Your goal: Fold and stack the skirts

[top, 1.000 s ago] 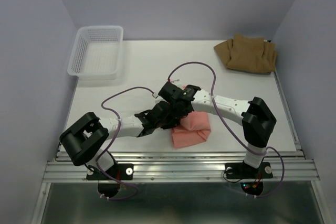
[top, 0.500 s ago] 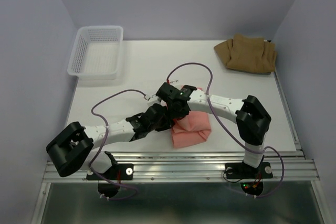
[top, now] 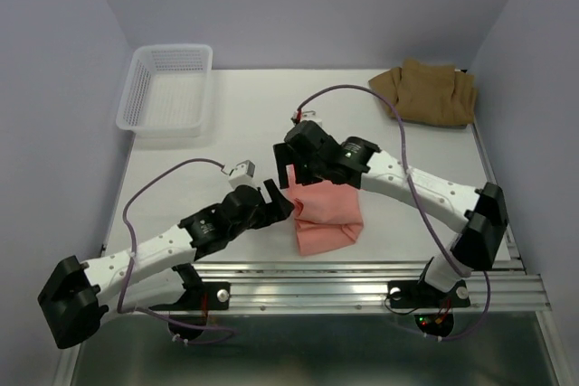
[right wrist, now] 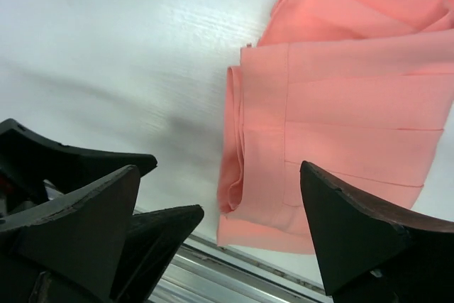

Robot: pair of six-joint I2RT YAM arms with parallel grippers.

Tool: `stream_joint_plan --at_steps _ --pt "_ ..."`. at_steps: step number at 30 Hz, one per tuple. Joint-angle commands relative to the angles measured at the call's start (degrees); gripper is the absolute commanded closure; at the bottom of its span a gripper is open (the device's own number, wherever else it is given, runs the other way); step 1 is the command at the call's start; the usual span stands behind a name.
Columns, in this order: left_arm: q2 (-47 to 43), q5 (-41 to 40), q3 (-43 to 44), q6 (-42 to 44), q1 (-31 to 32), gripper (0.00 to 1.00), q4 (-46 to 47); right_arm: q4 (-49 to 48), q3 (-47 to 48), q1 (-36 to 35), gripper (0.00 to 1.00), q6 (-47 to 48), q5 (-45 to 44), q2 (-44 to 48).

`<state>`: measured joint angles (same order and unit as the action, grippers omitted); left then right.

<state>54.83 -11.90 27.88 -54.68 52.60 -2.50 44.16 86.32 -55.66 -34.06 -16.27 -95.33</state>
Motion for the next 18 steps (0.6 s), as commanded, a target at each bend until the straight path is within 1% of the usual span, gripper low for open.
stream_joint_plan --at_steps 1,3,5,7,8,10,11,12,15,17,18 --pt "-4.7 -2.4 2.6 1.8 0.4 0.01 -3.1 -4.2 -2.4 0.0 0.00 -2.8 -7.5 10.6" --pt "-5.2 -2.6 5.2 2.9 0.4 0.01 -2.9 -4.2 -5.4 1.0 0.00 -4.2 -11.0 14.0" --pt "-4.4 -2.7 7.3 4.6 0.3 0.01 -2.3 -4.2 -8.5 2.2 0.00 -4.9 -10.5 18.8" --pt "-0.4 -3.3 12.4 7.8 0.4 0.01 -0.8 -4.2 -15.4 2.7 0.00 -5.5 -11.6 23.1" --pt "-0.3 -3.3 14.1 7.8 0.4 0.01 -0.7 -4.1 -15.5 2.7 0.00 -5.2 -11.6 24.2" --pt "4.3 -4.4 17.5 10.2 0.3 0.01 -0.6 -3.6 -19.5 3.3 0.00 -4.4 -12.4 25.9" --pt "7.6 -5.0 21.0 10.7 0.2 0.01 -0.7 -3.5 -20.6 3.3 0.00 -4.0 -12.4 27.1" --pt "9.4 -5.2 22.4 12.5 0.0 0.01 -0.7 -3.6 -22.8 3.3 0.00 -3.6 -11.8 27.6" --pt "16.5 -3.9 28.2 14.6 -1.9 0.01 -1.1 -3.6 -25.0 3.3 0.00 -3.2 -12.6 27.9" --pt "19.9 -1.7 30.2 15.7 -2.9 0.01 -1.3 -4.0 -25.9 3.3 0.00 -3.3 -12.6 26.9" --pt "22.8 0.3 31.3 16.2 -4.1 0.01 -0.7 -4.6 -26.1 3.3 0.00 -2.9 -10.6 25.5"
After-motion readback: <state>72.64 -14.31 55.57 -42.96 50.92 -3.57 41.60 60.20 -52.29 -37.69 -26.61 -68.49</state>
